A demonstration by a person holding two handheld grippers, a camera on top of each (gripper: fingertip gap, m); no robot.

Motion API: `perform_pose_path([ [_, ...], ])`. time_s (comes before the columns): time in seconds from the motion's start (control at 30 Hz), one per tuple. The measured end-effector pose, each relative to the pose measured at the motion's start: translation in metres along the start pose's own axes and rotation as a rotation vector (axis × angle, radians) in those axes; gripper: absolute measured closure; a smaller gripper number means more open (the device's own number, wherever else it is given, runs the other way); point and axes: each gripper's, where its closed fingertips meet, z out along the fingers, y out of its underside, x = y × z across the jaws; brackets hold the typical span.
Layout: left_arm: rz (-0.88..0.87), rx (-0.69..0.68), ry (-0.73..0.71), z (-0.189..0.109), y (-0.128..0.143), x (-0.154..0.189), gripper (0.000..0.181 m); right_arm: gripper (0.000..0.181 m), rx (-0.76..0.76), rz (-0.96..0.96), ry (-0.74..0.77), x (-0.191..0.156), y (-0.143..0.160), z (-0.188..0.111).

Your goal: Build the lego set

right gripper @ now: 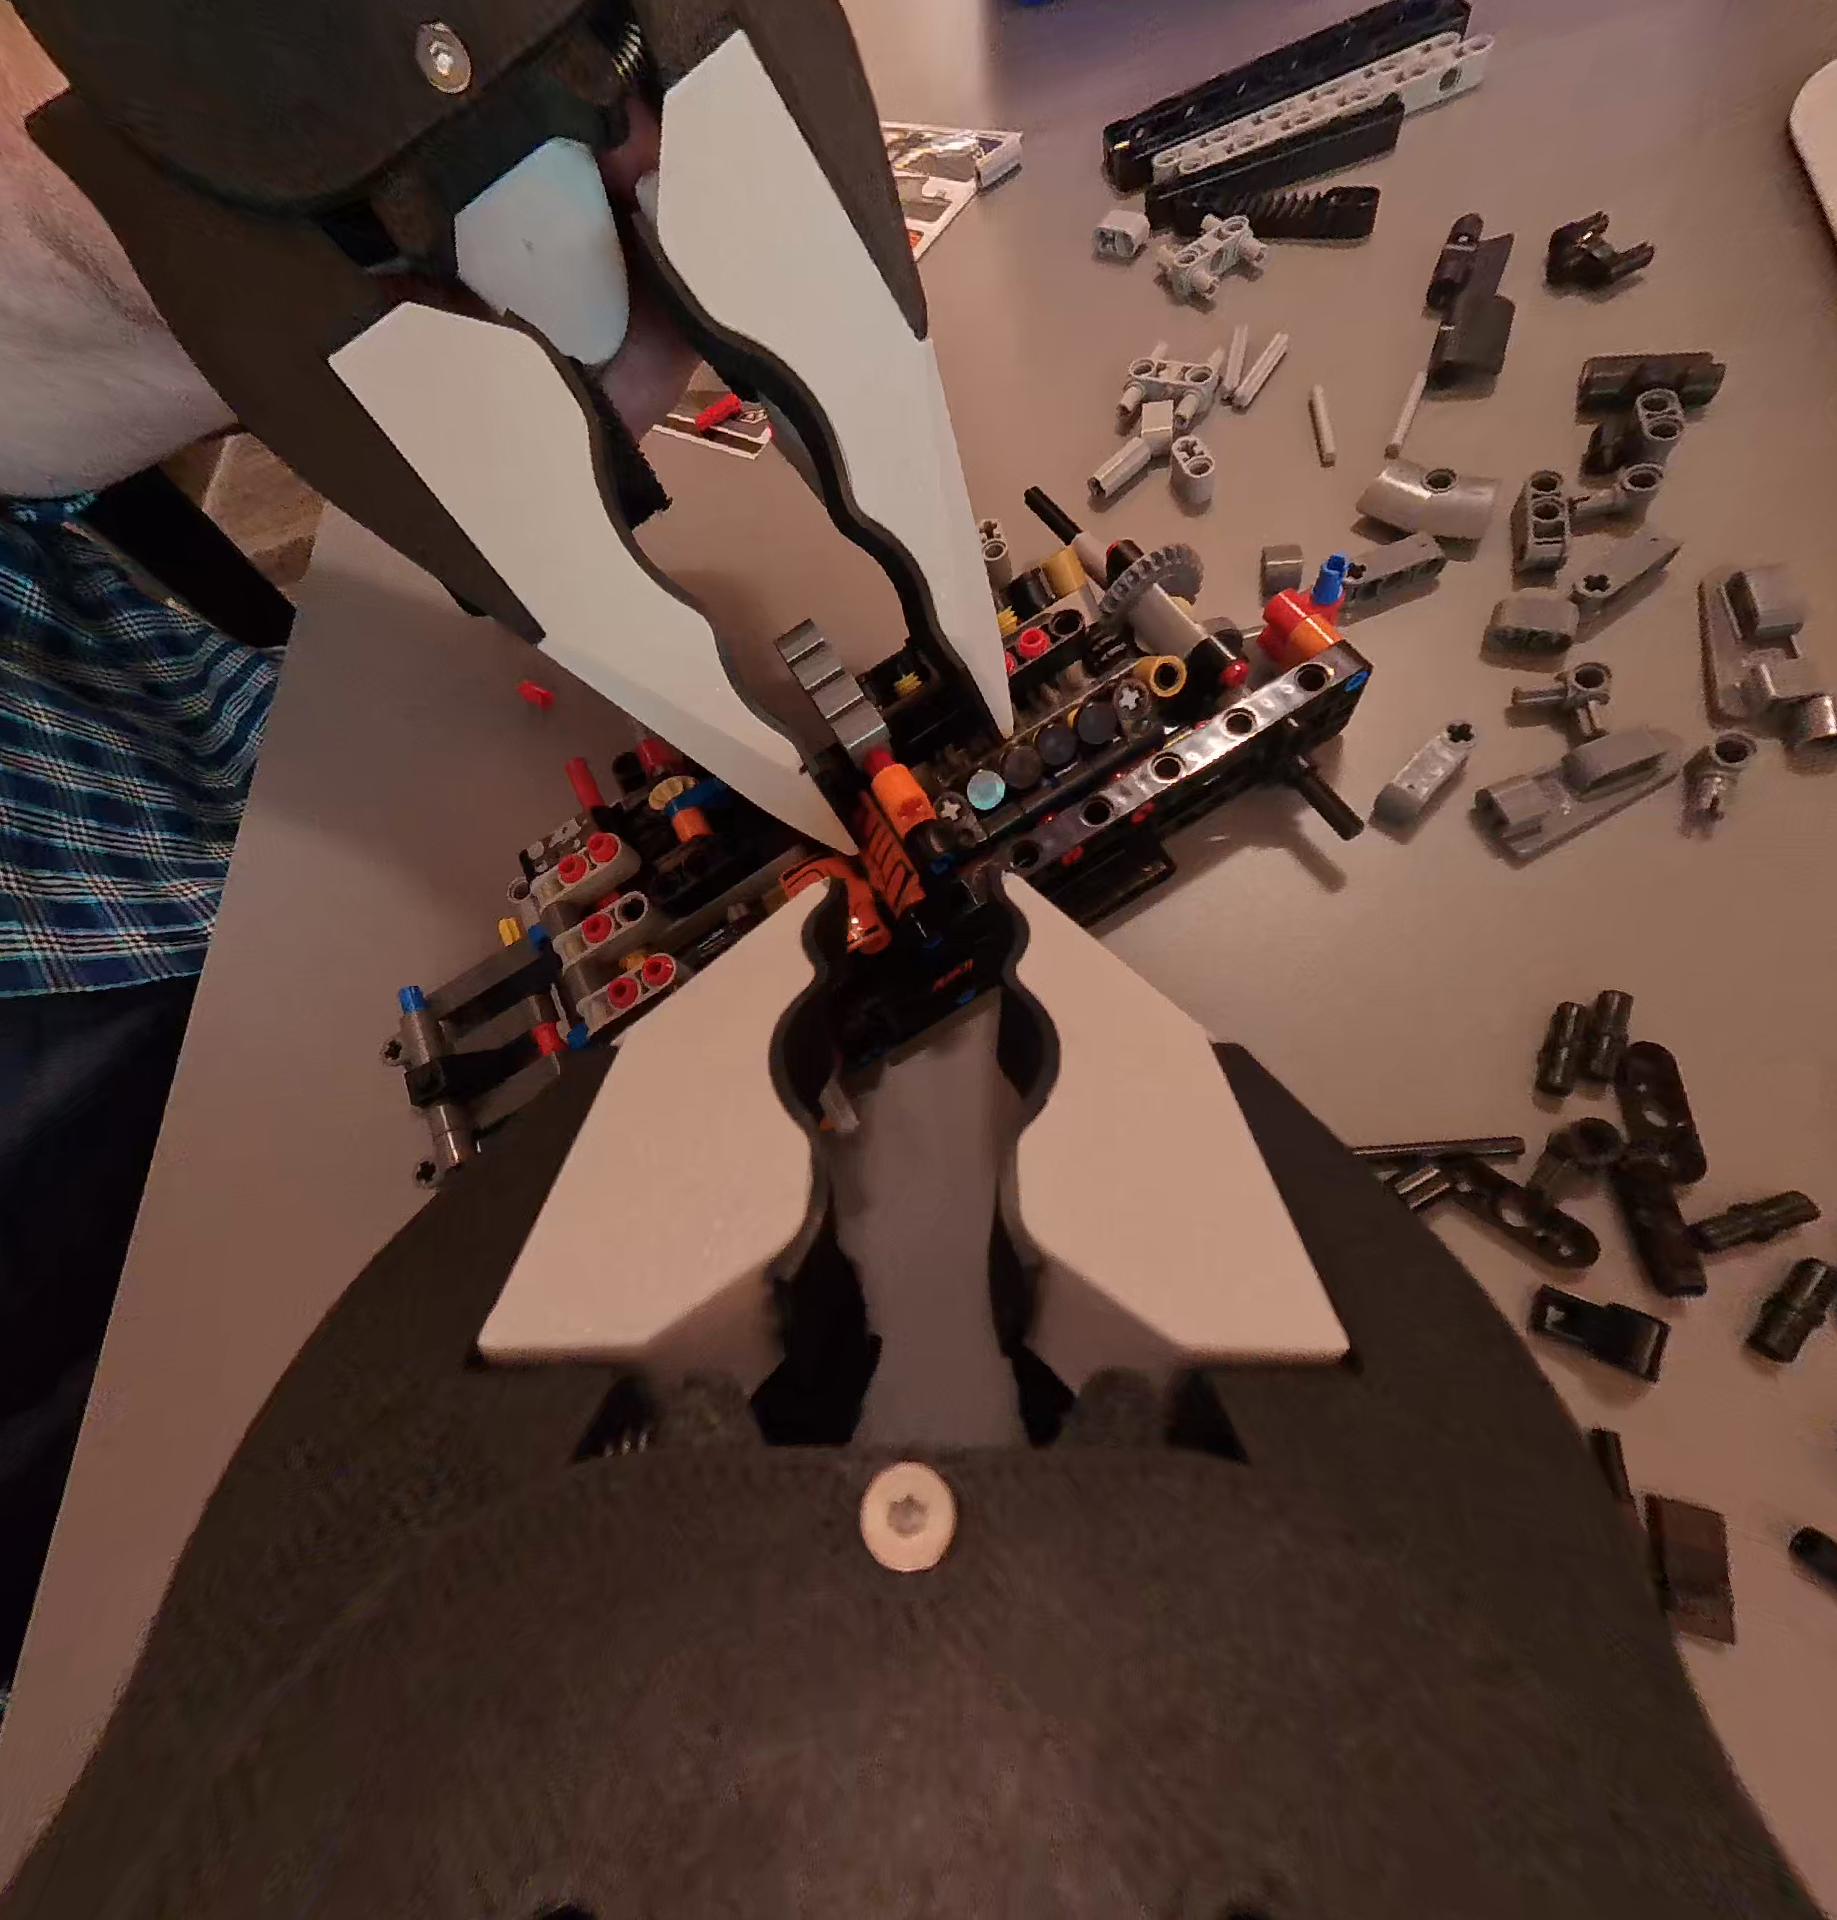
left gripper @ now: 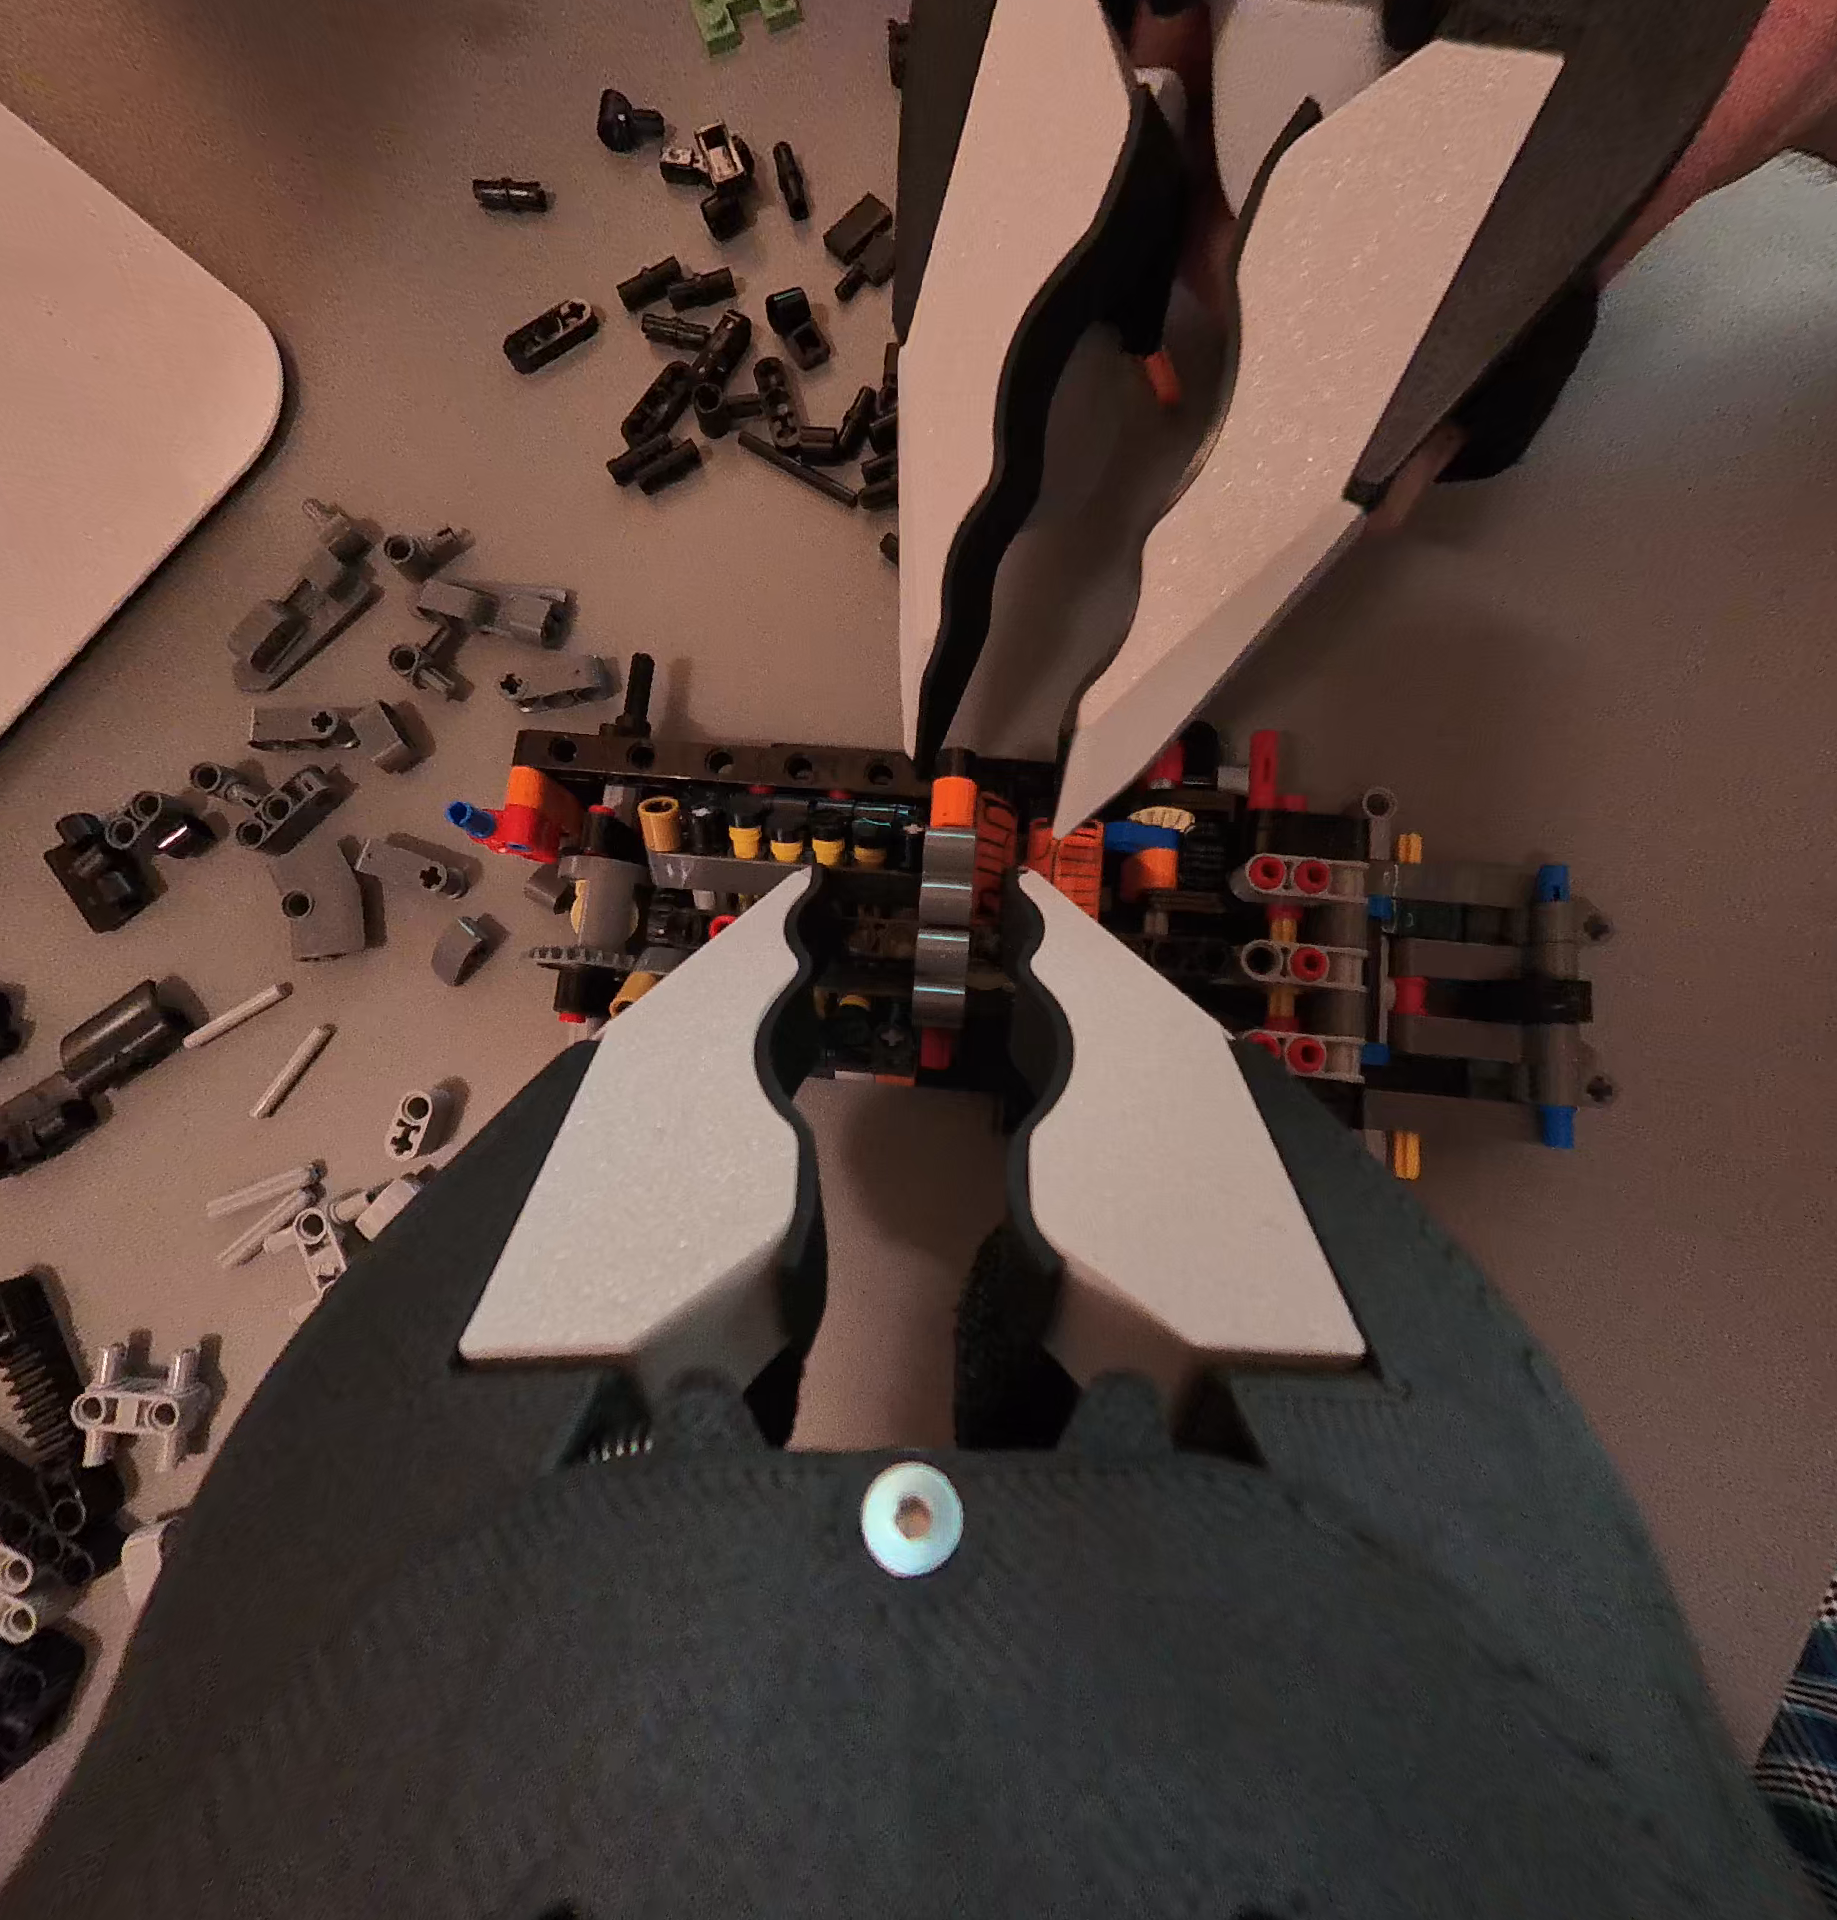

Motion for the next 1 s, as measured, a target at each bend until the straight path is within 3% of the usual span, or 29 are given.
perform_pose_path([
  [0.17,-0.002,0.004,-0.001,0.000,0.000,0.000,0.149,0.150,-0.027,-0.039,0.039,-0.002,0.001,-0.001],
  [0.23,-0.004,0.006,-0.002,0.000,0.000,0.000,0.149,0.139,-0.045,-0.038,0.066,0.000,0.003,-0.003],
  [0.4,-0.004,0.008,-0.003,0.000,0.000,0.000,0.148,0.141,-0.081,-0.030,0.130,0.006,0.009,0.000],
  [0.73,-0.008,0.014,0.001,0.000,0.000,-0.001,0.148,0.143,-0.083,0.047,0.040,0.006,0.014,0.004],
  [1.0,-0.020,0.012,0.007,0.000,0.000,-0.001,0.147,0.145,-0.097,0.017,0.060,0.007,0.015,0.006],
])
